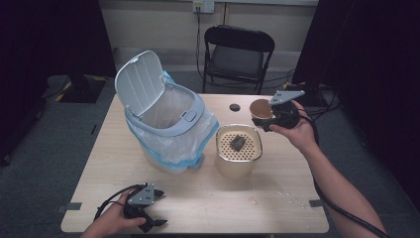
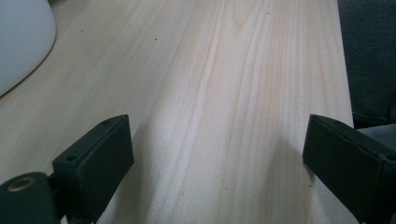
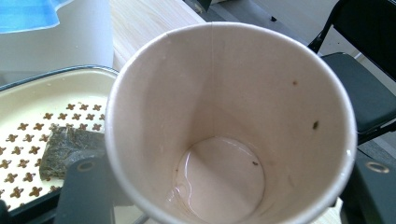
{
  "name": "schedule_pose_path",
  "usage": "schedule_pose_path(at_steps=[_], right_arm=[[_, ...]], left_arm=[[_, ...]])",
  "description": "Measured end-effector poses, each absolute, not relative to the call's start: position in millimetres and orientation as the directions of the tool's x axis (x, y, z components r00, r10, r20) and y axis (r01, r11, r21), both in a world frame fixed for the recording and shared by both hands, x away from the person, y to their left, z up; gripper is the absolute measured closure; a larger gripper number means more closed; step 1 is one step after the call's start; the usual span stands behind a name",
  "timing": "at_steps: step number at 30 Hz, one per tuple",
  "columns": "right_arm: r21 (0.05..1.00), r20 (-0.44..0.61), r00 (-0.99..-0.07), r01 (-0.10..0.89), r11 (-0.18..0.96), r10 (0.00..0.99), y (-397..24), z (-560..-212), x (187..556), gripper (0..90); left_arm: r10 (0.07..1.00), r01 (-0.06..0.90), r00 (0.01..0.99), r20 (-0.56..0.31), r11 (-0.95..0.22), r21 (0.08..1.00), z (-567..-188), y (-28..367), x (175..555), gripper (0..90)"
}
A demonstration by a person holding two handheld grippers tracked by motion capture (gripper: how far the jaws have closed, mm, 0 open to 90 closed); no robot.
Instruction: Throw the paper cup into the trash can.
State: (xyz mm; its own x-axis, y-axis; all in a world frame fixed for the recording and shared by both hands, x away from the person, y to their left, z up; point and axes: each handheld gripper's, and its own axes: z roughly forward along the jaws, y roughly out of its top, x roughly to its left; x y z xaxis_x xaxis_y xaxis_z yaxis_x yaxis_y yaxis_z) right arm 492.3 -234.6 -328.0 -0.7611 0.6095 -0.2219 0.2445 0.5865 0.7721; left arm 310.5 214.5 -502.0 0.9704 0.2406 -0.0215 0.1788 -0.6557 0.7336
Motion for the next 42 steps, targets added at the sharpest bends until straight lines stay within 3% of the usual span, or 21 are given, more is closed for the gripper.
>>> schedule_pose_path(at_steps=[42], right_arm=[[0.812,-0.124,-0.819,0.24,0.532,0.56,-208.1,-287.4,491.6,30.2]], left_arm=[[0.237,0.175,0.971,-0.019,-0.657,0.734,-501.8,214.7,311.0,8.0]])
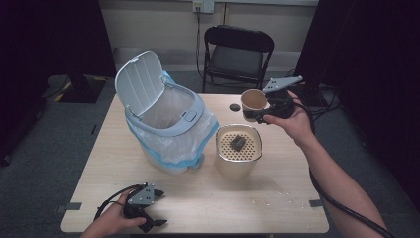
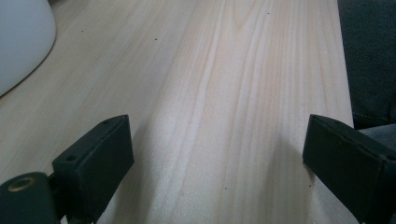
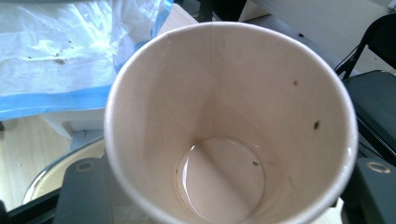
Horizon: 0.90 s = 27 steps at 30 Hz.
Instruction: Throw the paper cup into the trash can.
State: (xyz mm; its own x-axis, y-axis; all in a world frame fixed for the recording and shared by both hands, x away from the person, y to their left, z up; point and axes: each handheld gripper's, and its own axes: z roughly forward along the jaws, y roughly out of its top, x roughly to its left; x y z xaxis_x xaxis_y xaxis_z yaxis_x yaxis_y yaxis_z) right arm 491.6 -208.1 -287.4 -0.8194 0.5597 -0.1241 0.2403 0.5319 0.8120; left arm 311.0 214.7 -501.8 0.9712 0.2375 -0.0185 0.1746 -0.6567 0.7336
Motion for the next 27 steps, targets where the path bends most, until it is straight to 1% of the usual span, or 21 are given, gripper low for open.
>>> schedule_pose_path(at_steps=[20,27], right_arm=[[0.813,-0.103,-0.842,0.236,0.532,0.53,-192.4,-250.3,496.3,30.0],[0.816,-0.096,-0.843,0.237,0.527,0.528,-183.0,-242.1,499.4,29.9]], left_arm=[[0.237,0.174,0.971,-0.018,-0.657,0.733,-501.8,214.7,311.0,8.0],[0.237,0.174,0.971,-0.018,-0.658,0.733,-501.7,214.7,311.0,8.0]])
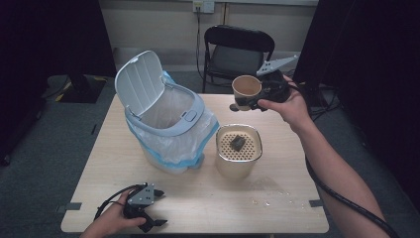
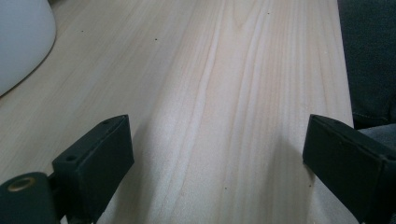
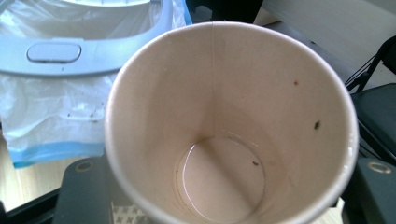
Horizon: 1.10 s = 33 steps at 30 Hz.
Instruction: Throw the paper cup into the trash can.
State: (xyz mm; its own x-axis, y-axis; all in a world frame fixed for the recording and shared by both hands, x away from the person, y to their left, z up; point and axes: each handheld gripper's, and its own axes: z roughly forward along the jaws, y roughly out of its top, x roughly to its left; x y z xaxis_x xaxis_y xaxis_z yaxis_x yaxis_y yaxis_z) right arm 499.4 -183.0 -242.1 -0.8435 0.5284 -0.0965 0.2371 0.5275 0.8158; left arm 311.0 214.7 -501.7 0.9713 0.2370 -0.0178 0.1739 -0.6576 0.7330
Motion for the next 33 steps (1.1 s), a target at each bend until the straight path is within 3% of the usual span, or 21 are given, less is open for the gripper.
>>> schedule_pose_path(at_steps=[33], right_arm=[[0.825,-0.104,-0.9,0.16,0.542,0.423,-105.4,-209.7,499.8,29.9]], left_arm=[[0.235,0.172,0.972,-0.017,-0.66,0.731,-501.6,214.6,310.9,7.4]])
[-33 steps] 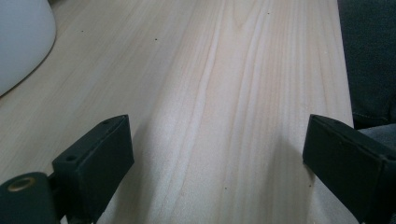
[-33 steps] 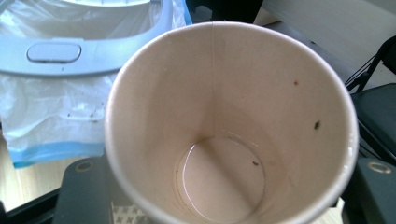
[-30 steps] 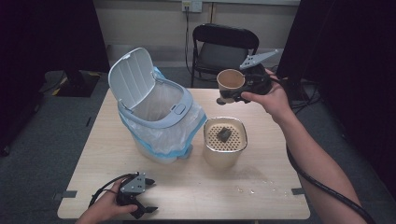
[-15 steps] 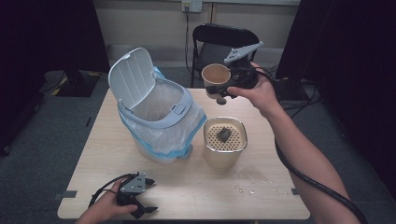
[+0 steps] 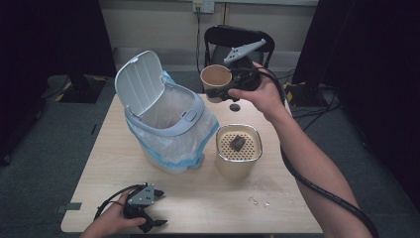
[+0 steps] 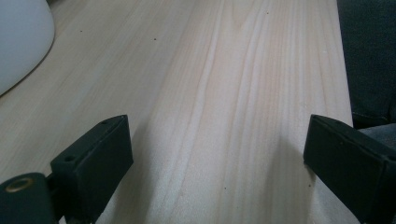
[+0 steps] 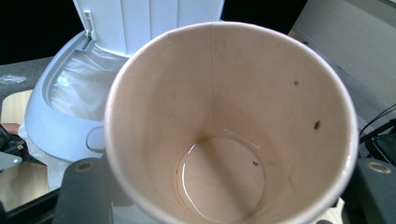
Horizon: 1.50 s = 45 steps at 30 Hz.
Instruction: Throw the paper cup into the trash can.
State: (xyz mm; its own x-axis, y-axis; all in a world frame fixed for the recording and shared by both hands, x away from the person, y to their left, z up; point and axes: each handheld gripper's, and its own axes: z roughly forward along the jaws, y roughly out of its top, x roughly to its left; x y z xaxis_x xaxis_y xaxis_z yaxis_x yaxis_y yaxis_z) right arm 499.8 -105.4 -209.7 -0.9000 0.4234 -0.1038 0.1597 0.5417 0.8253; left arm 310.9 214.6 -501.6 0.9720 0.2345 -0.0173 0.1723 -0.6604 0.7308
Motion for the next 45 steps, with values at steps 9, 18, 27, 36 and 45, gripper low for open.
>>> schedule_pose_path(at_steps=[9,18,27,36,45], right_arm=[[0.827,-0.101,-0.913,0.144,0.543,0.396,-82.8,-209.8,499.3,29.9],[0.832,-0.095,-0.925,0.13,0.54,0.369,-60.2,-207.9,501.2,29.8],[0.827,-0.091,-0.939,0.114,0.55,0.332,-31.5,-213.4,498.8,29.6],[0.832,-0.074,-0.947,0.115,0.543,0.314,-13.4,-223.7,498.9,29.5],[0.827,-0.059,-0.956,0.115,0.55,0.289,4.5,-234.6,497.9,29.4]], left_arm=[[0.234,0.172,0.972,-0.018,-0.66,0.731,-501.6,214.6,310.9,7.4],[0.233,0.172,0.972,-0.017,-0.66,0.731,-501.6,214.6,310.9,7.3],[0.228,0.173,0.973,-0.022,-0.667,0.724,-501.5,214.7,310.8,6.8],[0.227,0.172,0.974,-0.022,-0.668,0.725,-501.6,214.4,310.8,6.1],[0.226,0.171,0.974,-0.022,-0.668,0.724,-501.6,214.3,310.8,6.1]])
